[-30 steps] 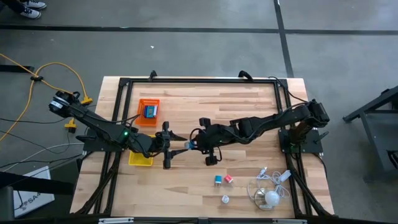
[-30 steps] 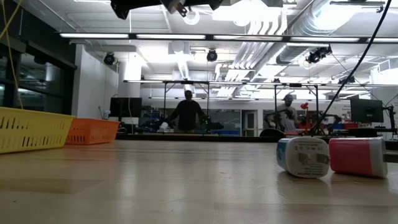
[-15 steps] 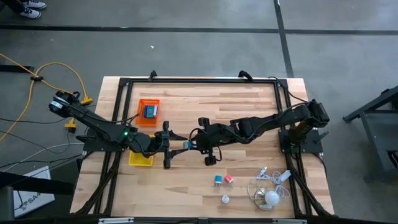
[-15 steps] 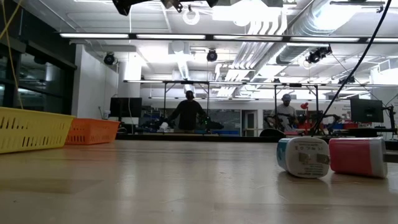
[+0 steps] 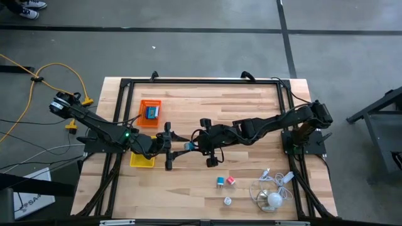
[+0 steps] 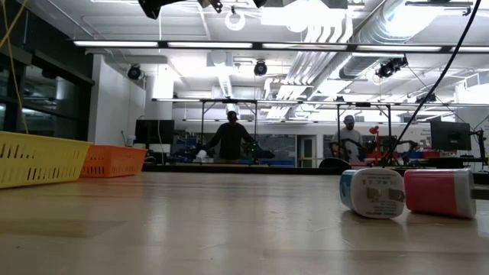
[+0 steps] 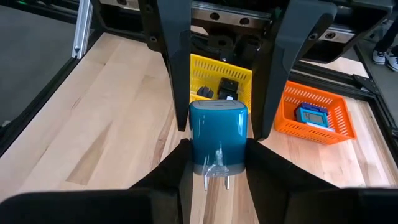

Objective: Pick & Place Office items
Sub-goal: Put the top blue charger adapter into the yellow basket

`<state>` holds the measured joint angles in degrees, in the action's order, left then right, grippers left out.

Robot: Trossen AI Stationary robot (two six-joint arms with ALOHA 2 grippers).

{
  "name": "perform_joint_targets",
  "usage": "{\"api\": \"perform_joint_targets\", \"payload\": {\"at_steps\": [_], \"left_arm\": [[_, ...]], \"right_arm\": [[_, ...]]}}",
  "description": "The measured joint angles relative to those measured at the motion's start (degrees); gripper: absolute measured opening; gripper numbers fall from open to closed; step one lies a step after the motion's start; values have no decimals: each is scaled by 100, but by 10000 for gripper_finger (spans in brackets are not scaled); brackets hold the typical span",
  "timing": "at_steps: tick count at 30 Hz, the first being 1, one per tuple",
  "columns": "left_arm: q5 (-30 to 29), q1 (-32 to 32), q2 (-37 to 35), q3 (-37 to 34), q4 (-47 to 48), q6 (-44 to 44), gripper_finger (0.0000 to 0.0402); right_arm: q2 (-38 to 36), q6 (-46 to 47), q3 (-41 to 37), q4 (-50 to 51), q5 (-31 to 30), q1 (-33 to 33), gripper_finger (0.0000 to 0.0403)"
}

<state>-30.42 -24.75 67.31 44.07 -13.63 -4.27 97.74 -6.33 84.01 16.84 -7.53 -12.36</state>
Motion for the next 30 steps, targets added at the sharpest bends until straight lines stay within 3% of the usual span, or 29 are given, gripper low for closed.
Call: {"api": "perform_joint_targets", "payload": {"at_steps": [17,25,30], "left_arm": [[7,66,-2,0,-45,41,185],[-70,66,-2,0,-28,82,131],[-35,66,-2,0,-28,81,127]], "right_arm": [[-1,-4,0,-114,12,2,108],[-1,78,0,-58,-48,4,108],[-1,57,0,-55,-23,4,108]]}}
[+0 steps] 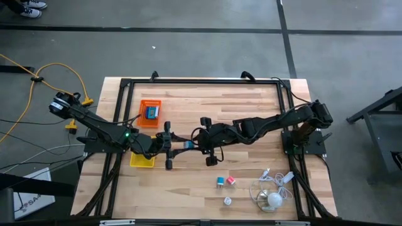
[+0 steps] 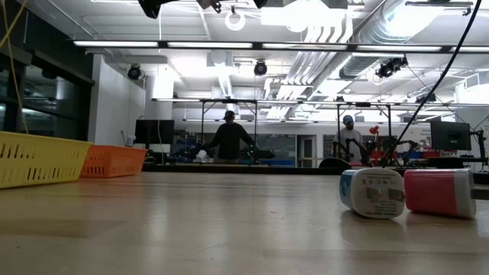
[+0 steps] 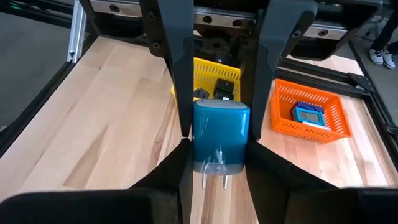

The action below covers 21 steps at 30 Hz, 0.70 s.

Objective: Pick & Place Office items
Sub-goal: Put the top blue charger adapter into the yellow basket

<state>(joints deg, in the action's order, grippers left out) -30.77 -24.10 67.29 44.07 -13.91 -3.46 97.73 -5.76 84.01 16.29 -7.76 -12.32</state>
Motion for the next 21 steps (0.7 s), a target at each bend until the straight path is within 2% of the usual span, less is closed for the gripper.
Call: {"api": "perform_joint_targets", "payload": {"at_steps": [9,21], "left_arm": [[26,-7,0,0,-2,87,127],[48,-9,0,0,-11,81,127]], "right_arm": [[0,-10,0,-4,45,-2,111],[0,57,0,-11,219,-9,175]]}}
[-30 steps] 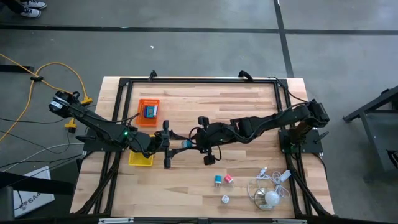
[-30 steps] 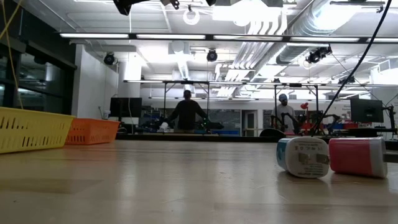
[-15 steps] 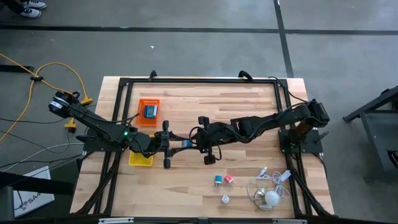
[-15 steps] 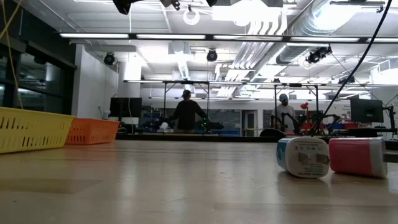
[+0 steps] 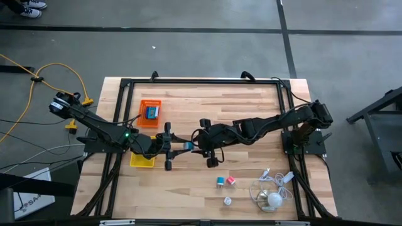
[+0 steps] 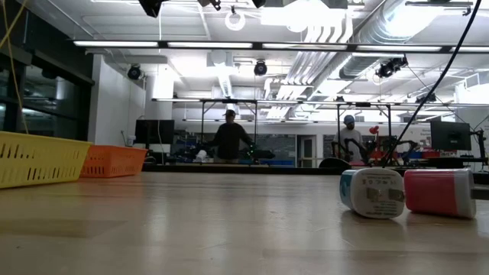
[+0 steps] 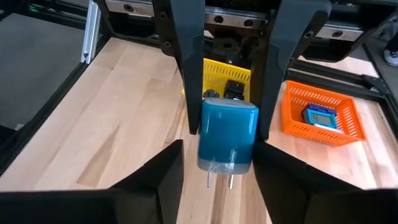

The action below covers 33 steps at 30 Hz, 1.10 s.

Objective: Pick & Place Office items
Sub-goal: Put the top blue charger adapter into the yellow basket

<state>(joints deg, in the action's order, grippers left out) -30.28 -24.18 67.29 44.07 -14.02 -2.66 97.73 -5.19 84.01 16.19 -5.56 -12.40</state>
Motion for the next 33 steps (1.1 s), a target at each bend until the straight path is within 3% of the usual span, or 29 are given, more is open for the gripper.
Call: {"api": "perform_joint_targets", "payload": {"at_steps": [14,33], "left_arm": [[-28,2,0,0,2,9,127],[-70,-17,-2,4,7,34,127]], "right_arm": [[0,96,0,54,0,-2,234],[2,261,2,705,-90,2,235]]}}
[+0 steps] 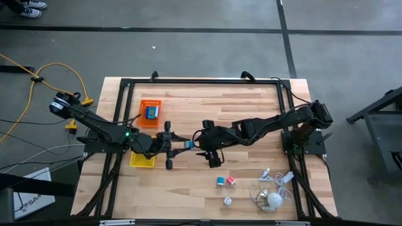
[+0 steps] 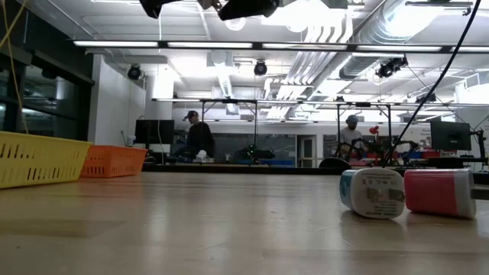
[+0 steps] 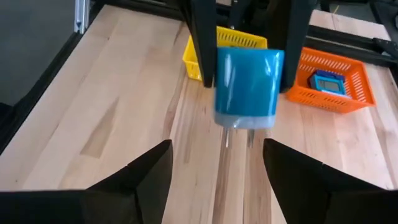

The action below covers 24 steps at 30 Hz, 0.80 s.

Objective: Pick & Place Office items
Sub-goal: Put the top blue charger adapter into the yellow basket

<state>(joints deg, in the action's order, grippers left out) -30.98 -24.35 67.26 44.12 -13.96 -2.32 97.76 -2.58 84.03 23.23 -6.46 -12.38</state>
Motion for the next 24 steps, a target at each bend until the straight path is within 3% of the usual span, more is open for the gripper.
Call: {"api": "perform_joint_targets", "payload": {"at_steps": [11,18,24], "left_arm": [[-433,-330,-199,0,345,-176,127],[-407,-370,-1235,-1,1791,-821,127],[-384,-370,-2009,-2,3634,-2112,127]], "right_arm": [[0,665,0,580,-80,-2,235],[0,906,-1,826,-68,-12,235],[0,906,-2,832,-68,-11,235]]}}
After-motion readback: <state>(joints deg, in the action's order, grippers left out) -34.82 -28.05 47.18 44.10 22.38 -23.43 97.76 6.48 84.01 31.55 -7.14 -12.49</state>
